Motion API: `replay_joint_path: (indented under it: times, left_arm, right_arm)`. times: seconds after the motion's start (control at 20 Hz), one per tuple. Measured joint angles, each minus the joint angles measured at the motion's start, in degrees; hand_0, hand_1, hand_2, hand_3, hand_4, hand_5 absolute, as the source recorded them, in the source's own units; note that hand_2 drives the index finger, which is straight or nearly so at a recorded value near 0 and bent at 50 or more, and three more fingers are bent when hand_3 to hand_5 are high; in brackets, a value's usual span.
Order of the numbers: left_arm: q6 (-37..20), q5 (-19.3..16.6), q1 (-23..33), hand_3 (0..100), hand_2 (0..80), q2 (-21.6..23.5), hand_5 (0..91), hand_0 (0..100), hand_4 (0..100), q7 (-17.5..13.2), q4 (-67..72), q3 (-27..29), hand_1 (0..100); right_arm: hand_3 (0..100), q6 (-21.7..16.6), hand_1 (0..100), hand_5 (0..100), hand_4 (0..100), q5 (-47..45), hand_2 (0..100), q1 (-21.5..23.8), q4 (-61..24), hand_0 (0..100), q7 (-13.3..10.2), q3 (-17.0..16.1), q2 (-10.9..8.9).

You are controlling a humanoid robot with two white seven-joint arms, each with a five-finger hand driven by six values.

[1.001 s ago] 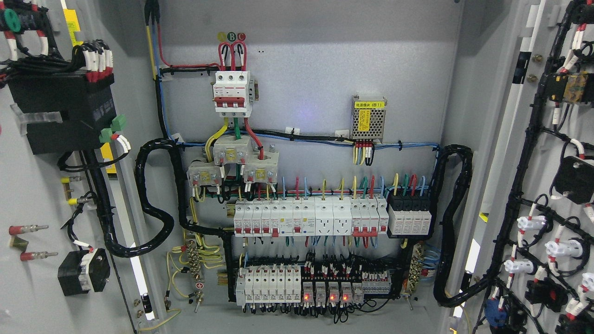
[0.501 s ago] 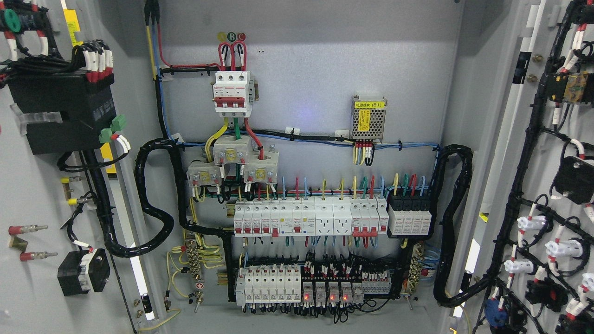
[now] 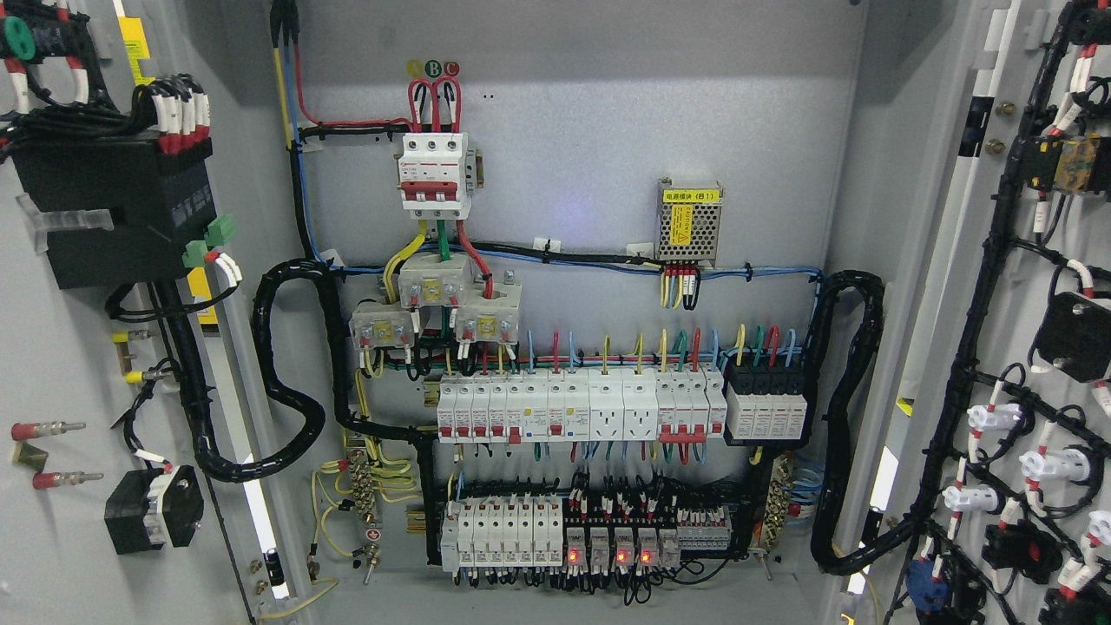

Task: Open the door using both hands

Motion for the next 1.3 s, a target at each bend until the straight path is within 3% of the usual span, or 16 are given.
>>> replay_joint_path:
  times: [0.2,0.45,0.6,0.75,0.9,1.3]
  left_arm:
    - [0.0,0.0,0.0,2,0.0,0.0,0.0,0,0,0.0,0.0,0.0,0]
    - [0.0,0.0,0.0,2,0.0,0.0,0.0,0,0,0.0,0.0,0.0,0]
    - [0.0,0.0,0.0,2,0.0,0.0,0.0,0,0,0.0,0.0,0.0,0]
    - [0.2,0.0,0.0,2,0.0,0.0,0.0,0,0,-0.2,-0.7,0.0,0]
    - [0.3,0.0,1.5,2,0.0,0.4,0.0,0,0,0.2,-3.6,0.0,0]
    - [-0.2,0.1,7.3,2,0.0,3.6,0.0,0,0,0.6,-21.5,0.2,0]
  right_arm:
    - [0,0.2,0,0,0,-0.1,0,2.8,-0.1,22,0.6,-2.0,-1.02]
    - [0,-0.3,0,0,0,0.1,0,9.2,-2.4,22,1.0,-7.0,-4.91]
    - [0,-0.8,0,0,0,0.2,0,13.9,-5.0,22,0.2,-11.0,-7.66]
    - [0,-1.9,0,0,0,0.3,0,19.2,-8.2,22,-2.5,-15.3,-10.11]
    - [0,-4.9,0,0,0,0.4,0,24.9,-11.2,22,-5.0,-19.3,-12.2]
    - [0,-18.7,0,0,0,0.5,0,40.7,-16.0,22,-6.0,-28.2,-16.49]
